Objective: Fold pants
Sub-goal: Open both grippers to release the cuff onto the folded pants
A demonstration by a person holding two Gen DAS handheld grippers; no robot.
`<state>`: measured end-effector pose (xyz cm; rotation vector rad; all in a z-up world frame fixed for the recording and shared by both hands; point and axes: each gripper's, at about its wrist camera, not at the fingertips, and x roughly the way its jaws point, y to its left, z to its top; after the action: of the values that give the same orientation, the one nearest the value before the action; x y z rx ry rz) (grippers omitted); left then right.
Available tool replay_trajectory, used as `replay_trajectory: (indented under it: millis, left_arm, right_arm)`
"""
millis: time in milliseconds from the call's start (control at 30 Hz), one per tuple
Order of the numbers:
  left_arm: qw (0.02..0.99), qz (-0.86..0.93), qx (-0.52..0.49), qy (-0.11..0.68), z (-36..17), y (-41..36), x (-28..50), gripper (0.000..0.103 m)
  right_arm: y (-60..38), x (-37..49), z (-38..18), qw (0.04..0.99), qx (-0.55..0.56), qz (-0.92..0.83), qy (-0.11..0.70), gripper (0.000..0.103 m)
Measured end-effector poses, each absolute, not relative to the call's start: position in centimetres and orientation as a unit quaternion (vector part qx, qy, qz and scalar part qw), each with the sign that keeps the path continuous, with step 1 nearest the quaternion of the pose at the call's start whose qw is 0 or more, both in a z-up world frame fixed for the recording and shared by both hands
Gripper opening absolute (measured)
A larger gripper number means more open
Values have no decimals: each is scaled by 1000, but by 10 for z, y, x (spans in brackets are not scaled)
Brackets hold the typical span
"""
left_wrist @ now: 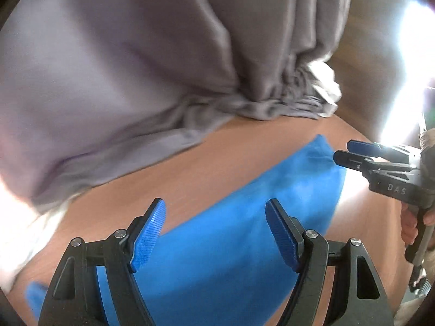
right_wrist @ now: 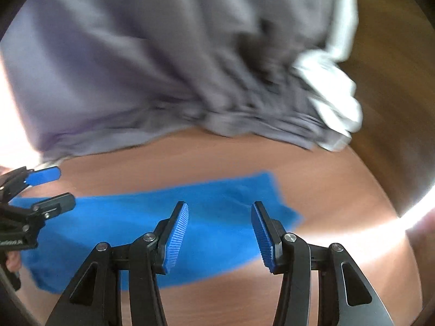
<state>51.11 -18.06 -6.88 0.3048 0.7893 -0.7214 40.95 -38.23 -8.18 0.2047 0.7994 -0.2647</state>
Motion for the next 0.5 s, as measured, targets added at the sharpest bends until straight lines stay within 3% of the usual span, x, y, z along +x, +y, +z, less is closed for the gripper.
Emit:
replay_trajectory:
  millis: [367, 500]
  left_arm:
    - [880, -274, 147, 359, -40, -38, 505, 75]
    - [876, -266, 165, 367, -41, 15, 512, 75]
  right_arm:
    - [-249, 457, -42, 928, 80, 15, 363, 49]
    - [-203, 469, -33, 928, 77, 41, 363, 57]
